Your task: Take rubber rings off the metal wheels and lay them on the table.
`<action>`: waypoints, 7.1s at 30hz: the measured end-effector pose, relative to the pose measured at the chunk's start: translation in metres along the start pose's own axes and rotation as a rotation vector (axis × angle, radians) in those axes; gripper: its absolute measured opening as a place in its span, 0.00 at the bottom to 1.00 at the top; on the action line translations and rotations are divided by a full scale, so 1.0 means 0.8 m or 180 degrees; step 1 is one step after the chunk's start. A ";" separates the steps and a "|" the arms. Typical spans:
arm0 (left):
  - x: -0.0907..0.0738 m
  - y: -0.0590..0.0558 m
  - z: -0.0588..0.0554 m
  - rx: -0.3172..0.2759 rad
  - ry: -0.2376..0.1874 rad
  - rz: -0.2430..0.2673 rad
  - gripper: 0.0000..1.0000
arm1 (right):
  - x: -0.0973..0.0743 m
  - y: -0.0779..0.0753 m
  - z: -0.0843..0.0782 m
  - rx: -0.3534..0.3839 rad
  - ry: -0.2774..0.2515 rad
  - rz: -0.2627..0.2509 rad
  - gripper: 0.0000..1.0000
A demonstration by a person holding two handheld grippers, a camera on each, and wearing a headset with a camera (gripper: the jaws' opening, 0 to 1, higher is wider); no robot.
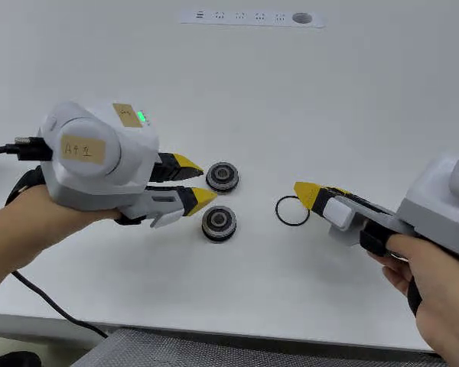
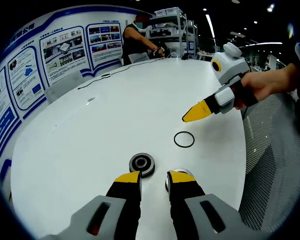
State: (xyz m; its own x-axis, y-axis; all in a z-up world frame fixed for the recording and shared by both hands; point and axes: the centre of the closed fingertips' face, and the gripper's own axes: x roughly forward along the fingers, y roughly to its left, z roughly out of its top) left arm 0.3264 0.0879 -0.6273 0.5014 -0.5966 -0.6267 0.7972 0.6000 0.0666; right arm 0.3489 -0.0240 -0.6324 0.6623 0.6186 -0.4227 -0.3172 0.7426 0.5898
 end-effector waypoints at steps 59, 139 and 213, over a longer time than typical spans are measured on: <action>0.018 -0.040 -0.021 0.0100 0.0208 -0.0480 0.13 | 0.035 0.108 -0.081 0.0055 0.0742 0.1174 0.51; 0.016 -0.040 -0.025 0.0169 0.0313 -0.0477 0.12 | 0.034 0.074 -0.087 0.0858 0.0855 0.0801 0.01; 0.005 -0.034 -0.012 0.0096 0.0196 -0.0373 0.14 | 0.030 0.102 -0.073 0.0763 0.0783 0.1001 0.01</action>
State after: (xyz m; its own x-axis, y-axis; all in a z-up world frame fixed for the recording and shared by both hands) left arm 0.3030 0.0744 -0.6392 0.3835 -0.6272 -0.6779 0.8593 0.5114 0.0129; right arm 0.2993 0.0666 -0.6342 0.3691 0.8683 -0.3314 -0.2917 0.4468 0.8457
